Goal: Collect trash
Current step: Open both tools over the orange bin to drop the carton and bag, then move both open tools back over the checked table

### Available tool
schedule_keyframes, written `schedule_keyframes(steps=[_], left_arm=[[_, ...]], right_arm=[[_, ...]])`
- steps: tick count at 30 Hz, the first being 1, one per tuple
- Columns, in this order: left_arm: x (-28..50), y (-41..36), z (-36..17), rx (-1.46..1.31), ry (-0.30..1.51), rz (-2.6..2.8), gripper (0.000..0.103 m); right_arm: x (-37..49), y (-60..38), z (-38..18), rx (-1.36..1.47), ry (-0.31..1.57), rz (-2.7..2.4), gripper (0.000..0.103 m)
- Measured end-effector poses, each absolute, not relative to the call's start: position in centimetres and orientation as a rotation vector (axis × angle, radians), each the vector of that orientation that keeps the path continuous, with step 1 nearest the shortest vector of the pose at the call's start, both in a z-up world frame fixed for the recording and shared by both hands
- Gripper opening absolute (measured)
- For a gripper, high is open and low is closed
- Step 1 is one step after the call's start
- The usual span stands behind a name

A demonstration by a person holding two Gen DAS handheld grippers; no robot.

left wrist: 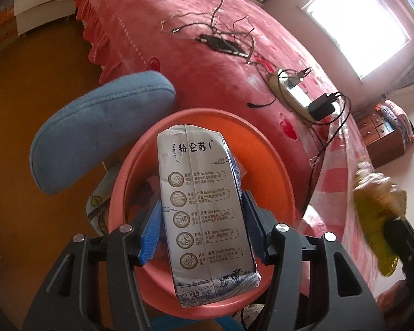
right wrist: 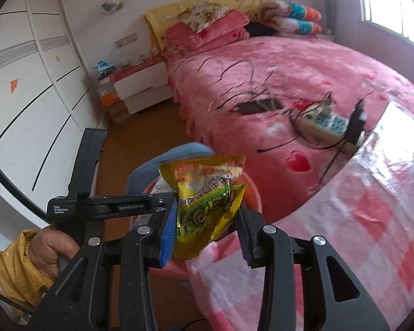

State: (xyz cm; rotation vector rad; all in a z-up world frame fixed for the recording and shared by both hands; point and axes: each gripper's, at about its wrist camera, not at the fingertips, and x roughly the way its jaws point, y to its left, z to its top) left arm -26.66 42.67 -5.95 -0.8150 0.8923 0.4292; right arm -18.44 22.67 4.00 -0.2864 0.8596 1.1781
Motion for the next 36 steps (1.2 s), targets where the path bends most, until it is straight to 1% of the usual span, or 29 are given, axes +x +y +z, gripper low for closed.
schedule_keyframes(steps=[1, 2, 3, 5, 6, 7, 8, 17, 19, 27, 36], left_arm=[[-26.6, 42.7, -6.2, -0.802, 0.905, 0.444, 0.059], [-26.5, 42.7, -6.3, -0.789, 0.913, 0.455, 0.061], [-26.6, 42.7, -6.4, -0.778, 0.918, 0.466, 0.066], [-26.6, 42.7, -6.4, -0.766, 0.915, 0.468, 0.068], [-26.6, 42.6, -6.2, -0.756, 0.914, 0.472, 0.072], [-26.5, 42.5, -6.1, -0.738, 0.918, 0.488, 0.077], [-26.5, 42.5, -5.9, -0.721, 0.919, 0.501, 0.077], [-25.9, 41.4, -4.2, -0.657, 0.898, 0.5, 0.078], [-25.7, 40.8, -3.5, -0.635, 0.88, 0.492, 0.082], [-24.0, 37.8, 0.5, -0.513, 0.794, 0.453, 0.087], [-20.9, 32.1, 4.6, -0.363, 0.722, 0.374, 0.093]], right_arm=[[-18.2, 22.4, 3.7, -0.271, 0.871, 1.177, 0.067], [-17.9, 21.9, 3.4, -0.241, 0.884, 1.175, 0.076], [-17.8, 21.6, 3.4, -0.227, 0.887, 1.169, 0.077], [-17.3, 20.8, 3.5, -0.205, 0.883, 1.136, 0.083], [-17.1, 20.2, 3.8, -0.188, 0.873, 1.109, 0.085], [-16.8, 19.7, 4.0, -0.173, 0.865, 1.093, 0.087], [-16.5, 19.1, 4.3, -0.156, 0.859, 1.076, 0.089], [-13.8, 13.9, 5.4, -0.064, 0.819, 0.896, 0.092], [-13.5, 12.8, 5.6, -0.057, 0.812, 0.866, 0.092], [-13.4, 8.3, 5.9, -0.037, 0.776, 0.791, 0.092], [-13.4, 3.8, 6.3, 0.005, 0.74, 0.714, 0.092]])
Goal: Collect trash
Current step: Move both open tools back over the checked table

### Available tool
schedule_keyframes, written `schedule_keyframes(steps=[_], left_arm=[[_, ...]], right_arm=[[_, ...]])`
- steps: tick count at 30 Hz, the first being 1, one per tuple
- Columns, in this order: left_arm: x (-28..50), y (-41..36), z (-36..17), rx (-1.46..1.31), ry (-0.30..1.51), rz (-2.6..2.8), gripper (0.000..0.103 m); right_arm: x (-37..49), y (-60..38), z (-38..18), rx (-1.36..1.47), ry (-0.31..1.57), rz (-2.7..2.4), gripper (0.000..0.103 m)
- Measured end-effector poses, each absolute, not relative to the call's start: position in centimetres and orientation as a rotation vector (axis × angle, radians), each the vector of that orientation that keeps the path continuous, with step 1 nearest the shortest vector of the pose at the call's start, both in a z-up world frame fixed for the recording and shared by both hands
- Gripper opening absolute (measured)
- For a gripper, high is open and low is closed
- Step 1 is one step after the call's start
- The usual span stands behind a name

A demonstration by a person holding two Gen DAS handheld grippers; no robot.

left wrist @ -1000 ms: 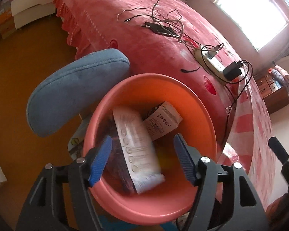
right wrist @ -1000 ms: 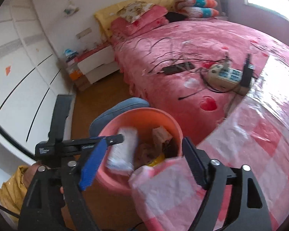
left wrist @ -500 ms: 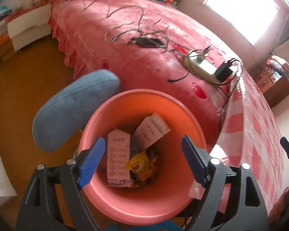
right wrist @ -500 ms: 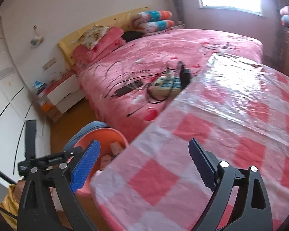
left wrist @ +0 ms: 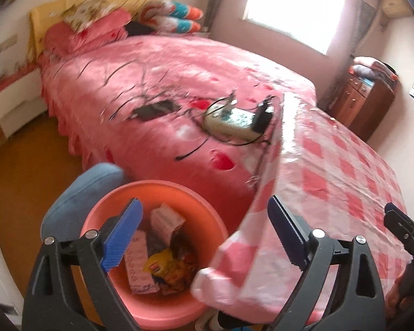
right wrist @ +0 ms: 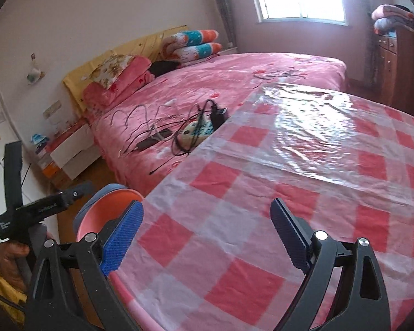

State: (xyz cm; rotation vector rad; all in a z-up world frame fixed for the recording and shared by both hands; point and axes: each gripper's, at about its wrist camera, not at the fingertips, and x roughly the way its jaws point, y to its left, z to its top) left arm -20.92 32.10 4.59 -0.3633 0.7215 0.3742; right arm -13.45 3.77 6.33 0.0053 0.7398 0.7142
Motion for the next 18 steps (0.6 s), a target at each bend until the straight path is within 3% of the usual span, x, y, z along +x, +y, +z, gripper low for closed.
schedule_keyframes(steps=[18], left_arm=[[-16.1, 23.1, 7.2, -0.294, 0.695, 0.22, 0.096]], right_arm=[[-13.5, -6.4, 7.5, 0.05, 0.614, 0.496, 0.094]])
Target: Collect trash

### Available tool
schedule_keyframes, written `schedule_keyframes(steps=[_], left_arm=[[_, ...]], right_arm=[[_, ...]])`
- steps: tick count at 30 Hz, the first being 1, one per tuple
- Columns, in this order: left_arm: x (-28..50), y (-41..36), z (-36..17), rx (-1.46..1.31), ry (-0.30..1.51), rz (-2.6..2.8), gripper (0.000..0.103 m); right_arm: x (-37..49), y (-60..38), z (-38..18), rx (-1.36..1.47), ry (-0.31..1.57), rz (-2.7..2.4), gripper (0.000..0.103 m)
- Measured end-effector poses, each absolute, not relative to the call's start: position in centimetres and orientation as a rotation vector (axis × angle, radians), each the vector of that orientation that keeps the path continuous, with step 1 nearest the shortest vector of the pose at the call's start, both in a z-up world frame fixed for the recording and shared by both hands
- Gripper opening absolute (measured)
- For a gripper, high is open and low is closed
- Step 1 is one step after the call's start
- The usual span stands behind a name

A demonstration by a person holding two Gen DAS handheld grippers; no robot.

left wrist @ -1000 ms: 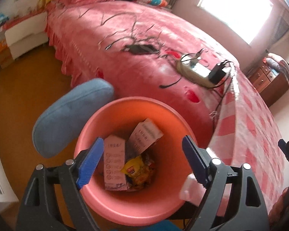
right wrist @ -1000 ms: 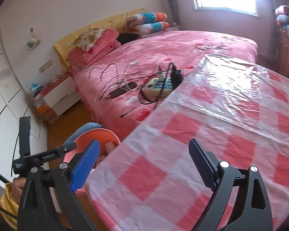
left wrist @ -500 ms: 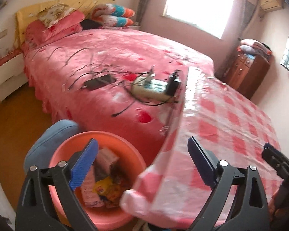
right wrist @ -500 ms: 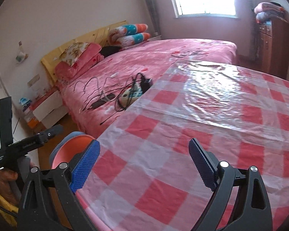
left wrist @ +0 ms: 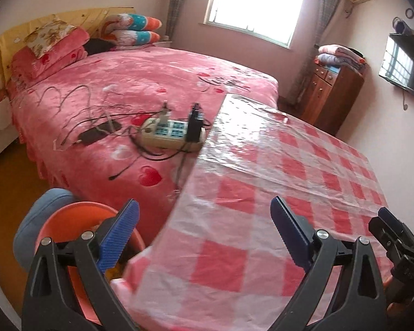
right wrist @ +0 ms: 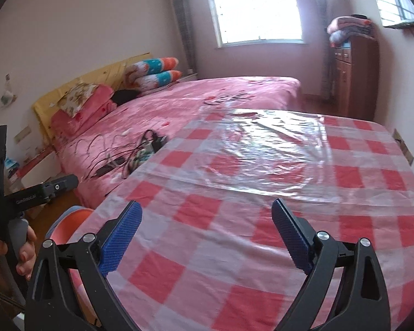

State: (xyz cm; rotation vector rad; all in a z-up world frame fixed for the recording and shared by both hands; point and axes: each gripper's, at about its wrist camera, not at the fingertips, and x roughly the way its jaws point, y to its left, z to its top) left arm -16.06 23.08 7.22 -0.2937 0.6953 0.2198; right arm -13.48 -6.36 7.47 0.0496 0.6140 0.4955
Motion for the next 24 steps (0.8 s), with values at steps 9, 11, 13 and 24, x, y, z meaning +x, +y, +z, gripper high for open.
schedule_keyframes(steps=[9, 11, 13, 24], left_arm=[[-13.7, 19.2, 7.3, -0.262, 0.717, 0.153, 0.096], [-13.2, 18.5, 7.4, -0.257, 0.721, 0.138, 0.096], [-12.7, 17.7, 7.4, -0.248, 0.725, 0.124, 0.096], [-10.3, 12.7, 6.8, -0.198, 0.758, 0.042, 0.096]], right_arm=[[-12.6, -11.0, 7.5, 0.09, 0.592, 0.36, 0.094], [-12.5, -11.8, 7.5, 0.089, 0.585, 0.329, 0.094], [-12.2, -12.7, 7.4, 0.086, 0.578, 0.298, 0.094], [-11.1, -16.9, 6.7, 0.111, 0.57, 0.185, 0.094]])
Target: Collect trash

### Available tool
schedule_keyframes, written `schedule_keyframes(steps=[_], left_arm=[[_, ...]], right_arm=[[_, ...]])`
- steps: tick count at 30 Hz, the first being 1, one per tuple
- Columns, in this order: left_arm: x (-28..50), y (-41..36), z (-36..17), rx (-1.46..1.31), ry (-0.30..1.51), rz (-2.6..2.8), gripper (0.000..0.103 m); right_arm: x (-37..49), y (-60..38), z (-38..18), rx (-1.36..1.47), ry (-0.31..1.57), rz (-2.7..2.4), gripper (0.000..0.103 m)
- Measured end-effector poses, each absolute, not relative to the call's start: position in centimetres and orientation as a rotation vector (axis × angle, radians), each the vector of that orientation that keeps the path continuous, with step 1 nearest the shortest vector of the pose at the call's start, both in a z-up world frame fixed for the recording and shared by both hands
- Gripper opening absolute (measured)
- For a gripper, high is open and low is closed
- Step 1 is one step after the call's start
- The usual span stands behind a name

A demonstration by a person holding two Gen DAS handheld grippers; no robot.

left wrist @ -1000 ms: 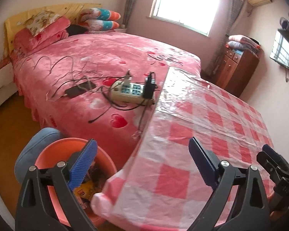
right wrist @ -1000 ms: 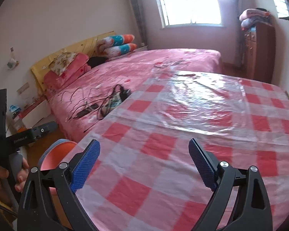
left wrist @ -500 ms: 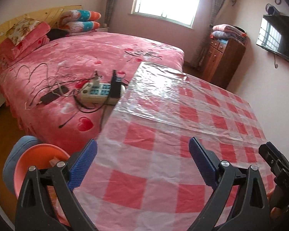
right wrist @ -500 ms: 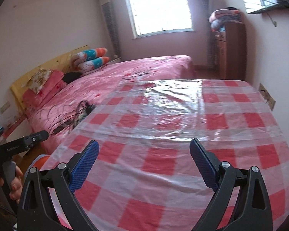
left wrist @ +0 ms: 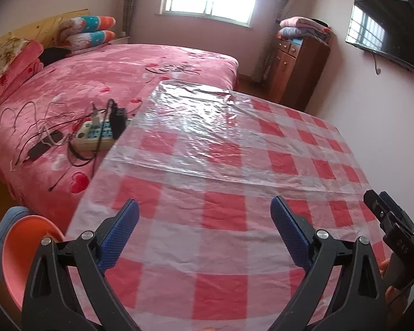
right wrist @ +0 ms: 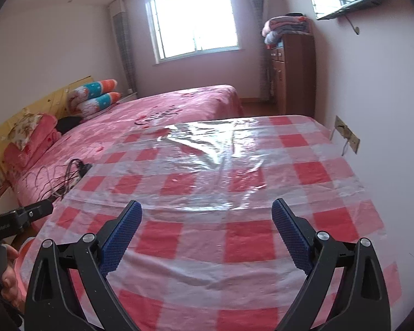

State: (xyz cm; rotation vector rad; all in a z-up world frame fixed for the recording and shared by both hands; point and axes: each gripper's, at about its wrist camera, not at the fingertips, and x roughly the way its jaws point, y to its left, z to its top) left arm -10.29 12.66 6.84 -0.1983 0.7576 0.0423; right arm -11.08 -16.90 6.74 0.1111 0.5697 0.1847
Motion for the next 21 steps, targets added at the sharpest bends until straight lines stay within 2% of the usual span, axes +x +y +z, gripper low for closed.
schedule_keyframes(steps=[21], left_arm=[[-7.0, 6.3, 6.0, -0.162, 0.764, -0.004, 0.096]], right_arm=[[-10.4, -21.6, 6.3, 0.086, 0.523, 0.029, 0.095]])
